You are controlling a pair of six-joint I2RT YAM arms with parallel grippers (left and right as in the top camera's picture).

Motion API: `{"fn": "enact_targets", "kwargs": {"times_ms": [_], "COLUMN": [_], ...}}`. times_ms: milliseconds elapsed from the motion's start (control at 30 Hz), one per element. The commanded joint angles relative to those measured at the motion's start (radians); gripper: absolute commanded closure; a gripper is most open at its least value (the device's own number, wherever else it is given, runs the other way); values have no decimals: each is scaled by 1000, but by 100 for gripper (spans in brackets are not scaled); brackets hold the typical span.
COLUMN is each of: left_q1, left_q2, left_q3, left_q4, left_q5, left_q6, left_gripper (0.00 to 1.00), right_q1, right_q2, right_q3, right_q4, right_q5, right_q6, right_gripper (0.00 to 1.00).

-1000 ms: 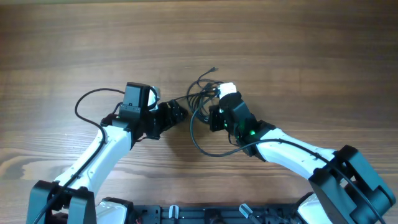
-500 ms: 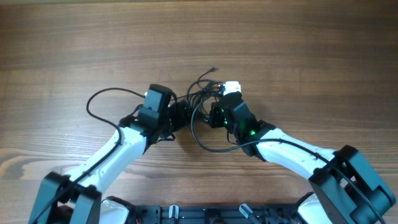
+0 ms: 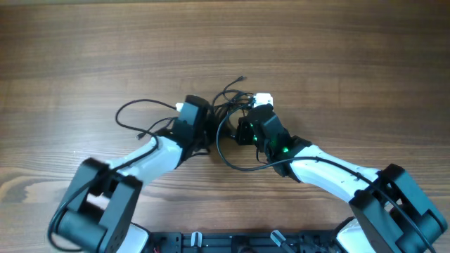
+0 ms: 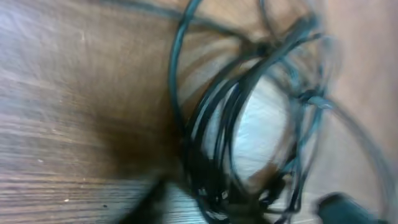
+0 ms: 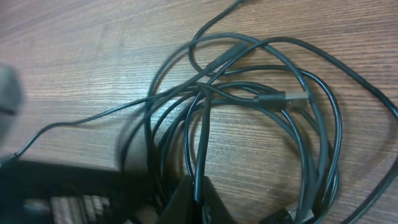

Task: Untangle cables
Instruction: 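Pull both grippers apart outward to stretch the cables across the table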

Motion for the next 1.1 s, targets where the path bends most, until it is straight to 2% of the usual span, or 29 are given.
{"fn": "enact_targets", "kwargs": {"times_ms": [0,100,167,433,633,833,967,1067], "left_q1": [-19,-5,23,219,411,517,606,683], "left_q2": [68,57,19,-293,-505,-555,-552,-552], "left_q3": [-1,-1,-1,-1,-1,-1,-1,-1], "left_q4": [-22,-63,-102,-252,-311,-320,-378,-423], "left_q5": [2,3,3,6,6,6,-10,-8], "left_q6": [3,4,15,232,274,269,182,124], "left_gripper": [96,96,96,96,96,96,96,96], "right_q1": [-18,-73,-138,-405,-574,-648,-684,-687], "right_q2": [-9,-89,-195,-662,-893,-910,-882,-851], "right_q3": [16,19,36,158,198,198,198,198], "right_q4": [-9,-53,-144,-546,-760,-864,-943,-965], "right_q5": [-17,-41,-40,-10,132,141,203,149], "right_q6": [18,14,-10,-224,-269,-110,70,113], "right_gripper": [96,96,96,96,96,96,96,96]}}
